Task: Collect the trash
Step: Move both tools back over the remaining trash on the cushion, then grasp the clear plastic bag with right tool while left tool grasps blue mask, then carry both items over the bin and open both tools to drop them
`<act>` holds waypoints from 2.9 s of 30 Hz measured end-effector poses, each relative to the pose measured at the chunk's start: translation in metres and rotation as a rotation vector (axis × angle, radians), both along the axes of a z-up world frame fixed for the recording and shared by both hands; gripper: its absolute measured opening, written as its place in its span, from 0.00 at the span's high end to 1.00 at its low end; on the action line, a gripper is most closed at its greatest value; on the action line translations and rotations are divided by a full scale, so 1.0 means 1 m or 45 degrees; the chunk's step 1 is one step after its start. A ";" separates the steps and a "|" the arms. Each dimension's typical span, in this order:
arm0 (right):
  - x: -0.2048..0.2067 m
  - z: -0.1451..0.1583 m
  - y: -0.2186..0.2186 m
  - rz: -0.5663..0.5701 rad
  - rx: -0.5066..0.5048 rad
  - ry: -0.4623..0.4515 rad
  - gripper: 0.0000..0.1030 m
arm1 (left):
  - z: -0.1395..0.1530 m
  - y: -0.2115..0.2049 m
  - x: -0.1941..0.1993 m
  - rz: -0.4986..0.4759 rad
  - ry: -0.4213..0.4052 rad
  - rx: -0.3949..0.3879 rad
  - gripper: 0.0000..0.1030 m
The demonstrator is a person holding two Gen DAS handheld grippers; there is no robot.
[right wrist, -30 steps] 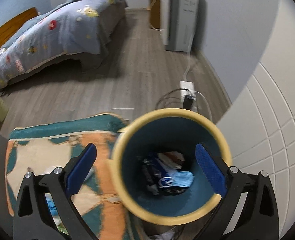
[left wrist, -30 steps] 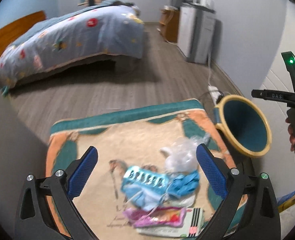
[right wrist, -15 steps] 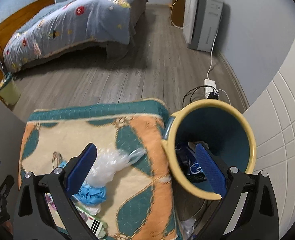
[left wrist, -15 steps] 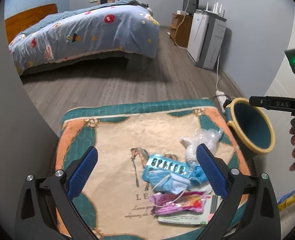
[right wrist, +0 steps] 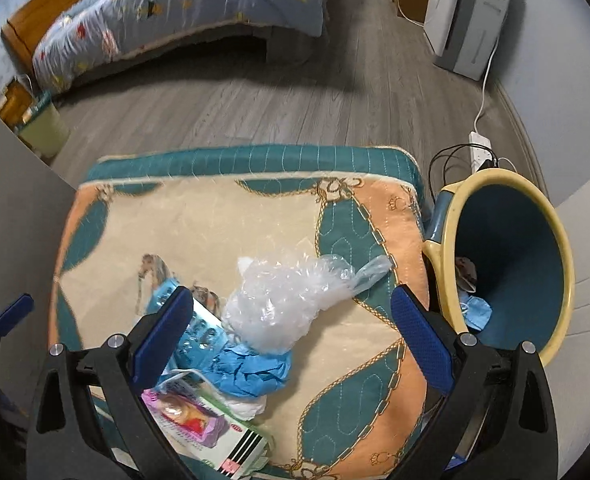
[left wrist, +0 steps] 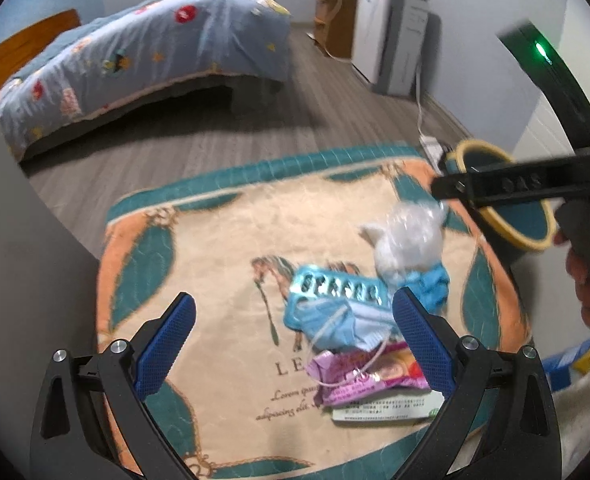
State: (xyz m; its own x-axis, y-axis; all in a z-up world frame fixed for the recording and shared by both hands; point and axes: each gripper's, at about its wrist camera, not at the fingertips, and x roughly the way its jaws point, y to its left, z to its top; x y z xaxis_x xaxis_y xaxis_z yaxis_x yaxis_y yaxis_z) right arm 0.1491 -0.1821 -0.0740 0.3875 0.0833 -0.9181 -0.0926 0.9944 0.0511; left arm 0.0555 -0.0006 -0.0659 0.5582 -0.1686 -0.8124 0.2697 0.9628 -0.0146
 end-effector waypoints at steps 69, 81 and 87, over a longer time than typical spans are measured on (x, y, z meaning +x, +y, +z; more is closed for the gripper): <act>-0.029 0.030 -0.137 -0.252 0.032 -0.175 0.75 | 0.056 -0.090 0.074 -0.119 -0.150 -0.092 0.83; -0.035 0.029 -0.201 -0.344 0.015 -0.233 0.75 | 0.054 -0.149 0.065 -0.231 -0.214 0.009 0.83; -0.036 0.024 -0.249 -0.490 0.070 -0.228 0.75 | 0.036 -0.191 0.054 -0.389 -0.165 -0.060 0.83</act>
